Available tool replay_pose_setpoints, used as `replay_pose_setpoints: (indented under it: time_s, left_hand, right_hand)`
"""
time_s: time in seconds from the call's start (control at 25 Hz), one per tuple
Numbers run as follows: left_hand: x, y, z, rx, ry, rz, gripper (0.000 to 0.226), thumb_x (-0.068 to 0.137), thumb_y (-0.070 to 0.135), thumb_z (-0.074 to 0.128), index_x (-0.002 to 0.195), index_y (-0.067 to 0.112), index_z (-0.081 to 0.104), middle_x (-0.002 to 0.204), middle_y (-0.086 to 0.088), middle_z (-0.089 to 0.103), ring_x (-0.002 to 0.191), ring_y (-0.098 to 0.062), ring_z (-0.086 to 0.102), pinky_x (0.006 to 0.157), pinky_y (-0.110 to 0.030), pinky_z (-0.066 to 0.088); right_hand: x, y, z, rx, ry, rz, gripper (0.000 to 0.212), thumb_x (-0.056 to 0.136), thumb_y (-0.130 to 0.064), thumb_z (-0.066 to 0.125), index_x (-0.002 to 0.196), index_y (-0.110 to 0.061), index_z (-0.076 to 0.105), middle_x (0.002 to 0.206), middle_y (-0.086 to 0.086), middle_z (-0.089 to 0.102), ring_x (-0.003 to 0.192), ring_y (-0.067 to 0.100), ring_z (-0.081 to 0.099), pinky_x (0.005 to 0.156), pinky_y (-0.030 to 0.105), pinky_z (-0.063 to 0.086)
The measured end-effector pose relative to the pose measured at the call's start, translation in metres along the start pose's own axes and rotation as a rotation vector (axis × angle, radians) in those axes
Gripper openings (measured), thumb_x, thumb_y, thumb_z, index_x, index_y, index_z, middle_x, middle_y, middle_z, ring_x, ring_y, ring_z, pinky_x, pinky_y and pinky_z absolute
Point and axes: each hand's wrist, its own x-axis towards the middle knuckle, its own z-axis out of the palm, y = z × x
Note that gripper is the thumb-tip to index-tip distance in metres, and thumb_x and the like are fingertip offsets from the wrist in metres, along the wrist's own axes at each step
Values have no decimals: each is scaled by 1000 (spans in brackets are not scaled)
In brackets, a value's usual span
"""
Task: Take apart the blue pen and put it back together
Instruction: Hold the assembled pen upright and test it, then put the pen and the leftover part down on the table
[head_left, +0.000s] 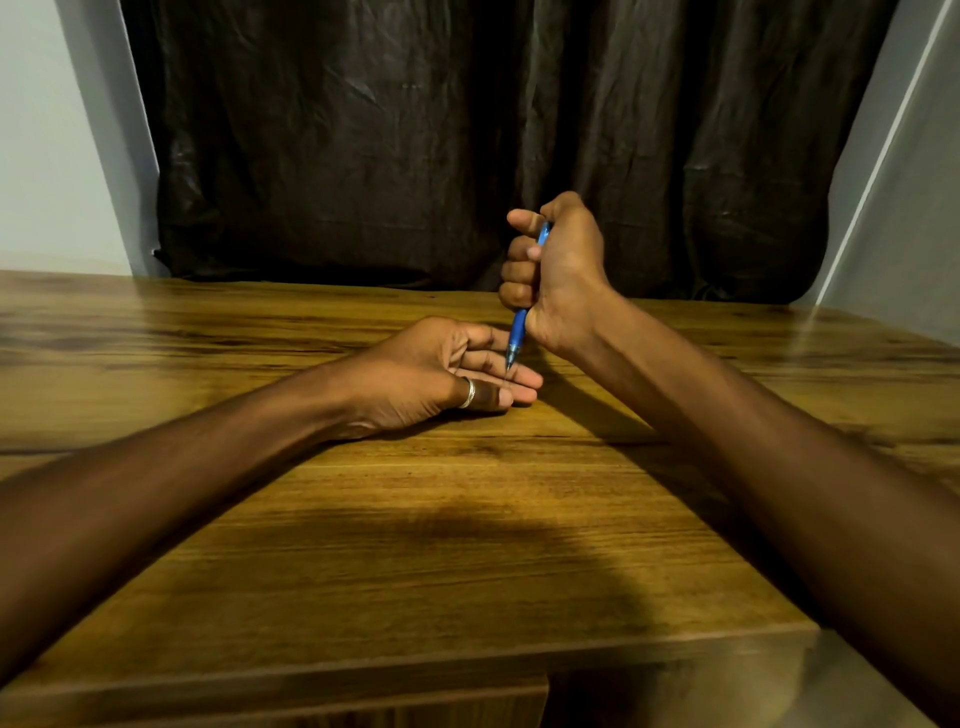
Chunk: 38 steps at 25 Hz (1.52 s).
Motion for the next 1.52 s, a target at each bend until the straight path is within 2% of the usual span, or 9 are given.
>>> replay_pose_setpoints:
  time_s: [0.6,1.24,1.4,1.52]
  left_hand:
    - [-2,0,2,-50,9,10,45,90,-5,64,132,9,57,117,-11,76,110,-20,72,86,-25,59]
    - [-4,3,4,-88,25,11,45,87,4,70,130,6,59,115,-13,76,110,-23,72,87,-27,60]
    - [-2,7,10,-97,179,28,29,94,20,67,118,5,66,105,-12,79,100,-20,76,85,-29,61]
    - [0,6,11,-79,298,58,24,97,23,64,112,4,69,101,-14,78,88,-16,77,81,-29,60]
  right_hand:
    - [-3,2,1,-15,4,-6,26,100,-27,32,97,-12,53,45,-8,34,36,6,24,34,20,19]
    - [-4,3,1,3,1,7,31,103,-31,32,93,-12,54,46,-8,34,36,6,25,35,20,18]
    - [-5,4,2,15,-32,37,36,105,-39,32,99,-12,55,50,-7,35,40,6,25,37,21,19]
    - [-4,7,3,34,-56,42,37,106,-40,32,99,-12,54,49,-6,37,40,6,27,37,20,21]
